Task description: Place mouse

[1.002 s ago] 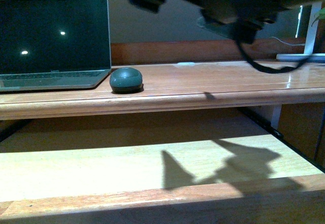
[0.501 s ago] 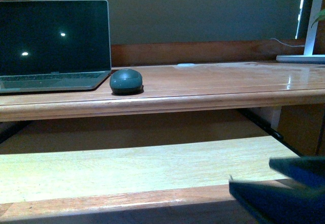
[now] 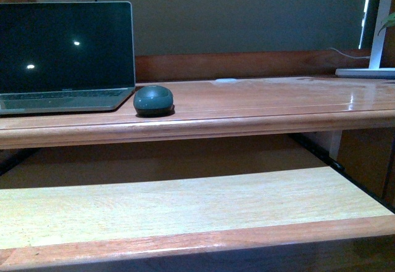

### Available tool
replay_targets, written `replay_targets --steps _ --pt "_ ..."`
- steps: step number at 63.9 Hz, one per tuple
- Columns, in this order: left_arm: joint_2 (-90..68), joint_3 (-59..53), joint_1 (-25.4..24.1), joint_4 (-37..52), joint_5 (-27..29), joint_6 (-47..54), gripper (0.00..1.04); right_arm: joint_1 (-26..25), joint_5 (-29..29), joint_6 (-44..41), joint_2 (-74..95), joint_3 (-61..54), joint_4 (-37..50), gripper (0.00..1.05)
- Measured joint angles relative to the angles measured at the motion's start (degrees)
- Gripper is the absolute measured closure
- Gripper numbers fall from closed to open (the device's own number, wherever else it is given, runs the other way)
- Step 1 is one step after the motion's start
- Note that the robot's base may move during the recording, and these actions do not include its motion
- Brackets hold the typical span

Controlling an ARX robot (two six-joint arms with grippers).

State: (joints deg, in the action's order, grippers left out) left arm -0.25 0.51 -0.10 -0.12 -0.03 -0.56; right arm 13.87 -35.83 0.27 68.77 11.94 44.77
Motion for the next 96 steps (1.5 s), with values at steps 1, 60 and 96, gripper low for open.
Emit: replay_targets --steps 1,60,96 --pt "0.00 0.00 0.00 0.00 0.00 0.00 0.08 0.55 0.79 0.15 0.85 0.13 1.05 0.07" --pt "0.00 0.00 0.00 0.00 -0.02 0.00 0.08 11.82 40.17 8.15 35.89 37.16 1.86 0.07" --pt "0.00 0.00 0.00 0.00 0.00 0.00 0.08 -9.40 26.14 19.80 -6.27 6.05 -7.34 0.07"
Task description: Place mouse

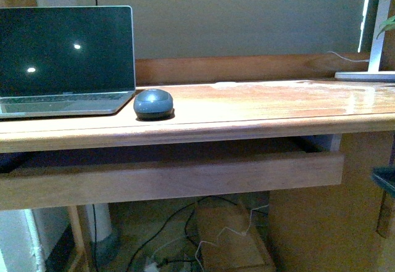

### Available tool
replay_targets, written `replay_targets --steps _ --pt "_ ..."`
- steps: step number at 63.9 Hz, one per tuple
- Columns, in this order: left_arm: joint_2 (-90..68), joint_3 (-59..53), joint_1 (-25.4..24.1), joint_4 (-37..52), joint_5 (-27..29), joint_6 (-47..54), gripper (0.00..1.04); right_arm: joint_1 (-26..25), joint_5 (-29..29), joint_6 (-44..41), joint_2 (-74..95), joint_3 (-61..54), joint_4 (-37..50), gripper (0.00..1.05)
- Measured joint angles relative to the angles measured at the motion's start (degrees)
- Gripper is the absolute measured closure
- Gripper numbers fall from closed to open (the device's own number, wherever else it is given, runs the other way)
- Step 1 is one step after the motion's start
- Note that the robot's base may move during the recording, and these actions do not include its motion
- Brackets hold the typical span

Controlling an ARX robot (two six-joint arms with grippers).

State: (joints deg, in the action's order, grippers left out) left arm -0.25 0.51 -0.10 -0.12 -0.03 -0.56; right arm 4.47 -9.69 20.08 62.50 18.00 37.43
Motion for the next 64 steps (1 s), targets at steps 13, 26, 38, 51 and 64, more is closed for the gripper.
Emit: replay_targets --steps 13,26,38,51,64 --pt "0.00 0.00 0.00 0.00 0.00 0.00 0.08 -7.02 -7.82 3.13 -31.50 -14.51 -21.94 0.07" --pt "0.00 -0.02 0.00 0.00 0.00 0.02 0.08 -5.33 -1.44 1.27 -62.90 -17.70 -39.28 0.16" --pt "0.00 0.00 0.00 0.00 0.02 0.00 0.08 -4.87 7.17 -9.38 -63.04 -17.73 -38.99 0.49" --pt "0.00 0.00 0.00 0.00 0.02 0.00 0.08 -4.72 9.35 -16.31 -63.06 -17.73 -38.93 0.84" --pt "0.00 0.00 0.00 0.00 0.02 0.02 0.08 -4.68 9.51 -19.08 -63.04 -17.70 -38.49 1.02"
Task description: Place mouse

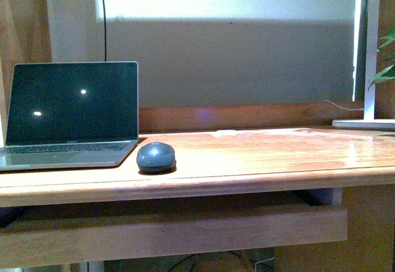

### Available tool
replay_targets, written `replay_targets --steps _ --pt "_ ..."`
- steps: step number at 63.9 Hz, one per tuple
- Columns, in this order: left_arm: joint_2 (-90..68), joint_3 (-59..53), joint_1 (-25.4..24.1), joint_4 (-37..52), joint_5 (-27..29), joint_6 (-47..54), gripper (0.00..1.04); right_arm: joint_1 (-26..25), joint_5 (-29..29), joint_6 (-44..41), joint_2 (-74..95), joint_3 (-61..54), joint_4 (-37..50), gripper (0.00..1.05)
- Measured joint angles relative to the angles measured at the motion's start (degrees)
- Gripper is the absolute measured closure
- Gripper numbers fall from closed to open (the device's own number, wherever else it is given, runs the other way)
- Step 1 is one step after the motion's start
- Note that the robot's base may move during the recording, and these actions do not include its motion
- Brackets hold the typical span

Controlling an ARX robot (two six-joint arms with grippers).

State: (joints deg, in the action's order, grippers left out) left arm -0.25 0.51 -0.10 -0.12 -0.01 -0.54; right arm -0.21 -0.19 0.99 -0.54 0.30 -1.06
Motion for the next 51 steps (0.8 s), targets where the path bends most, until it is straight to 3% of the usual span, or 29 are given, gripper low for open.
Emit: replay_targets --steps 26,51 --pt "0.00 0.00 0.00 0.00 0.00 0.00 0.08 0.00 0.00 -0.66 0.55 0.50 0.66 1.00" --pt "0.00 0.00 0.00 0.00 0.00 -0.02 0.08 0.00 0.00 -0.63 0.55 0.50 0.66 0.29"
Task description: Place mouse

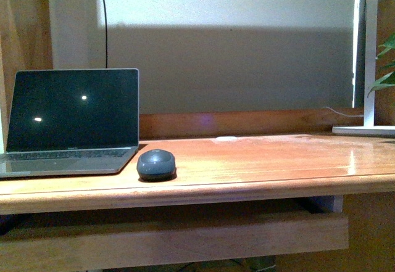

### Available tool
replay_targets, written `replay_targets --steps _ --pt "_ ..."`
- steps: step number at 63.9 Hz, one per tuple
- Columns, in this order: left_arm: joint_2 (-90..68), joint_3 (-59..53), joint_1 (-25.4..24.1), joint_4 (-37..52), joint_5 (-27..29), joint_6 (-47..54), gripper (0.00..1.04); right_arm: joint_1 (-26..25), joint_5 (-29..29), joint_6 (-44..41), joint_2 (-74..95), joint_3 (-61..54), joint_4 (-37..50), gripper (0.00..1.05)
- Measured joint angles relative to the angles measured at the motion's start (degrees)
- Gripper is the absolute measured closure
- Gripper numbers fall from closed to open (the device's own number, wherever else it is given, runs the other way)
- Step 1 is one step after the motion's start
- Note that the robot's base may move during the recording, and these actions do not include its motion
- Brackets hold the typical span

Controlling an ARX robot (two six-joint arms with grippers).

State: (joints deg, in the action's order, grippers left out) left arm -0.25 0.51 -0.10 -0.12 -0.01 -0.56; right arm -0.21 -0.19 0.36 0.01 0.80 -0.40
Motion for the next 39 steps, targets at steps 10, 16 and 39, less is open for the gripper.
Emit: replay_targets --steps 10,16,39 --pt "0.00 0.00 0.00 0.00 0.00 0.02 0.08 0.00 0.00 0.00 0.00 0.00 0.00 0.06" --pt "0.00 0.00 0.00 0.00 0.00 0.00 0.08 0.00 0.00 -0.02 0.00 0.00 0.00 0.07" --pt "0.00 0.00 0.00 0.00 0.00 0.02 0.08 0.00 0.00 0.00 0.00 0.00 0.00 0.07"
